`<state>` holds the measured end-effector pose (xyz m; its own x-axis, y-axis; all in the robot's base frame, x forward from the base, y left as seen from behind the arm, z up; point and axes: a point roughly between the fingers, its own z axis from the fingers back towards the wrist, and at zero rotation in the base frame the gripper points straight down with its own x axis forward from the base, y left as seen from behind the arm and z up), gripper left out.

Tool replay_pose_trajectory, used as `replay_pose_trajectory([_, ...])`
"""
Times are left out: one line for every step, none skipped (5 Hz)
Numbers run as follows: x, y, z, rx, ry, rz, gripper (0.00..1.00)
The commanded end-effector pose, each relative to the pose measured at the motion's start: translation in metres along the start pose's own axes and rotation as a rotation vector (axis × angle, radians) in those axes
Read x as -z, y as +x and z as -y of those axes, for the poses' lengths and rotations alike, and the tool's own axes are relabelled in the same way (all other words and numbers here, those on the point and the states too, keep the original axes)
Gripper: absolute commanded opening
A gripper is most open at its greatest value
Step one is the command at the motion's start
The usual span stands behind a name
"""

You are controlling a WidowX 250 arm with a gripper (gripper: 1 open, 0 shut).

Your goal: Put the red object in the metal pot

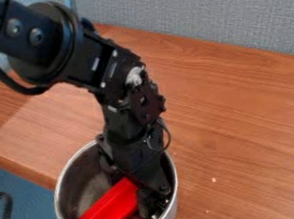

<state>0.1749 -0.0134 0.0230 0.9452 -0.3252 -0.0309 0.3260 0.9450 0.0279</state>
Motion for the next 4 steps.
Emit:
replay_pose_trajectory([-0.0059,0.0076,-0.0058,-0.027,0.002,0.023,0.00])
replay_pose_trajectory([-0.0083,0.0097,-0.0073,-0.035,-0.001,0.025,1.00])
replay_pose_trajectory([-0.0073,0.0108,-0.0084,-0.039,-0.003,0.026,0.00])
replay_pose_trajectory([-0.0118,0.0131,-0.0094,-0.049,-0.009,0.036,1.00])
